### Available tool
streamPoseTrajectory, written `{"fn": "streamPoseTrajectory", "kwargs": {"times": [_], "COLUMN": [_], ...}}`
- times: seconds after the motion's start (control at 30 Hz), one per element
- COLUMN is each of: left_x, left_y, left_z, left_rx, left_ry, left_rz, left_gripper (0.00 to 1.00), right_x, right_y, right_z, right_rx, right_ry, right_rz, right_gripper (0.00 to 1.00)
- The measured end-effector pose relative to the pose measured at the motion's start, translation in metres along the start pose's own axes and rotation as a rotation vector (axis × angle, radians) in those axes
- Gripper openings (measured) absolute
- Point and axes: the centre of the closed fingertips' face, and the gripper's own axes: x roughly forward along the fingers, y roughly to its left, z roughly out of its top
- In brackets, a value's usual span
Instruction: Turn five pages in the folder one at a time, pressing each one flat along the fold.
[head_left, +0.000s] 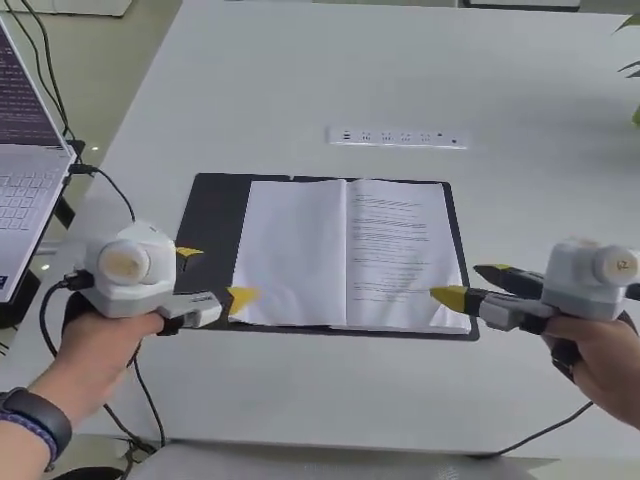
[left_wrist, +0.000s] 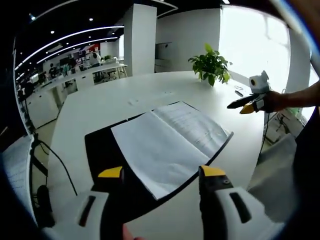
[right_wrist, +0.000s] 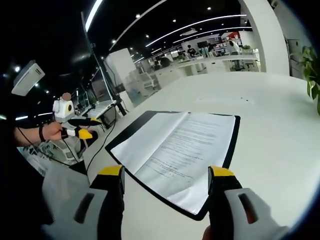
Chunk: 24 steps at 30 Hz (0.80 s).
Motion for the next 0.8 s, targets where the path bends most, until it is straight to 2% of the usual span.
{"fn": "streamPoseTrajectory", "kwargs": {"times": [0.17,0.4,0.53,0.8], "left_x": [-0.014,-0.031,-0.036,-0.037], "left_y": [0.003,0.003,0.0,-0.007], "left_z": [-0.001,-0.004,-0.009,-0.015], "left_rx": [-0.021,-0.056,-0.08,-0.078], "left_ry": [-0.005,-0.025,-0.03,-0.023], "left_rz": [0.012,0.029,0.026,0.023], "left_gripper": [0.7,0.79,0.86,0.89], "right_x": [-0.014,-0.028,-0.036,-0.044], "right_y": [0.003,0.008,0.01,0.012], "right_z": [0.0,-0.009,-0.011,-0.016], "right_rx": [-0.008,-0.02,-0.013,-0.007], "right_ry": [-0.014,-0.016,-0.033,-0.045], "right_rz": [-0.01,-0.021,-0.034,-0.047], "right_gripper": [0.71,0.8,0.84,0.86]}}
